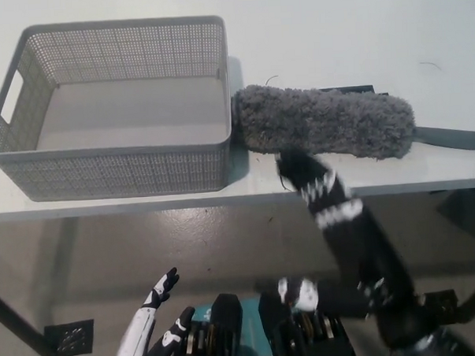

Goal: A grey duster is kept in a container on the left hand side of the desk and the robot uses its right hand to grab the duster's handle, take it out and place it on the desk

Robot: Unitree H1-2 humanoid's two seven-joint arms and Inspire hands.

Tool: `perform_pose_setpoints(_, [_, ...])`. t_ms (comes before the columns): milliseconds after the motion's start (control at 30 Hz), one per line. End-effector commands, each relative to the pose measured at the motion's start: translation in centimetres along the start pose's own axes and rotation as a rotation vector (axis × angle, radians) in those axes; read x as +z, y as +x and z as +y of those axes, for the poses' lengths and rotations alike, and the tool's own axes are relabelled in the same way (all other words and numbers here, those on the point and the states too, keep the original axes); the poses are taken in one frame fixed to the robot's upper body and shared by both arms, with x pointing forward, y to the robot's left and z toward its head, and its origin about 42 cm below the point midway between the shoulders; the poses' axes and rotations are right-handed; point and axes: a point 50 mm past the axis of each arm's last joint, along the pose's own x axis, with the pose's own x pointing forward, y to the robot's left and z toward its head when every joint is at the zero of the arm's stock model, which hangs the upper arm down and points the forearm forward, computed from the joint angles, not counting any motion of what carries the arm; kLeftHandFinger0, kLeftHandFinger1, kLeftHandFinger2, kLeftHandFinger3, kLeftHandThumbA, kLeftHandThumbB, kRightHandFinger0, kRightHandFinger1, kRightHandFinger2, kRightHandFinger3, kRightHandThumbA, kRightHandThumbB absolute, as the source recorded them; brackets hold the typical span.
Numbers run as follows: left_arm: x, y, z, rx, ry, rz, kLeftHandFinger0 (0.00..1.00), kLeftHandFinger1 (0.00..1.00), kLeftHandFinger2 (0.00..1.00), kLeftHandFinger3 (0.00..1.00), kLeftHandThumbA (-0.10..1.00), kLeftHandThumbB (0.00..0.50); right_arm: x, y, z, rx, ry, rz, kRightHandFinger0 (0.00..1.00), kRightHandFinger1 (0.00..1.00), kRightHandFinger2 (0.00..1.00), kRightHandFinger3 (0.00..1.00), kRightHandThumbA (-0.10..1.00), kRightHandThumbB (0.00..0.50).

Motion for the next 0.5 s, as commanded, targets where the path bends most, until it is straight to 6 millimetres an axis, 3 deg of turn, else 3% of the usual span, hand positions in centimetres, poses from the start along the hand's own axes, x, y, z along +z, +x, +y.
perform_pose_setpoints(0, [2.2,1.3,0.0,0.016,-0.013,-0.125,1.00,1.00,1.00,1.00,0.89,0.067,-7.6,-5.9,0.6,-0.231,-0.318,0.083,1.00,1.00,1.00,1.00,1.00,0.358])
perform_pose_setpoints(67, [2.3,1.7,-0.3,0.017,-0.015,-0.129,1.00,1.00,1.00,1.00,0.89,0.064,-9.1,-6.4,-0.3,-0.245,-0.314,0.144,1.00,1.00,1.00,1.00,1.00,0.355])
perform_pose_setpoints(100, [2.4,2.0,-0.3,0.020,-0.010,-0.133,1.00,1.00,1.00,1.00,0.89,0.068,-9.9,-6.5,-0.7,-0.249,-0.314,0.175,1.00,1.00,1.00,1.00,1.00,0.330])
perform_pose_setpoints(133, [2.5,2.3,-0.2,0.025,-0.009,-0.137,1.00,1.00,1.00,1.00,0.89,0.072,-10.5,-6.6,-1.1,-0.245,-0.323,0.210,1.00,1.00,1.00,1.00,1.00,0.358])
perform_pose_setpoints(200, [2.5,2.4,-0.2,0.025,-0.014,-0.140,1.00,1.00,1.00,1.00,0.87,0.061,-11.3,-6.8,-1.7,-0.239,-0.339,0.259,1.00,1.00,1.00,1.00,1.00,0.336])
perform_pose_setpoints(267, [2.7,2.8,0.0,0.026,-0.014,-0.148,1.00,1.00,1.00,1.00,0.87,0.063,-12.0,-6.3,-2.1,-0.234,-0.348,0.287,1.00,1.00,1.00,1.00,1.00,0.337])
perform_pose_setpoints(467, [2.9,3.1,0.0,0.022,-0.011,-0.157,1.00,1.00,1.00,1.00,0.86,0.066,-13.1,-6.2,-2.4,-0.227,-0.350,0.311,1.00,1.00,1.00,1.00,1.00,0.274])
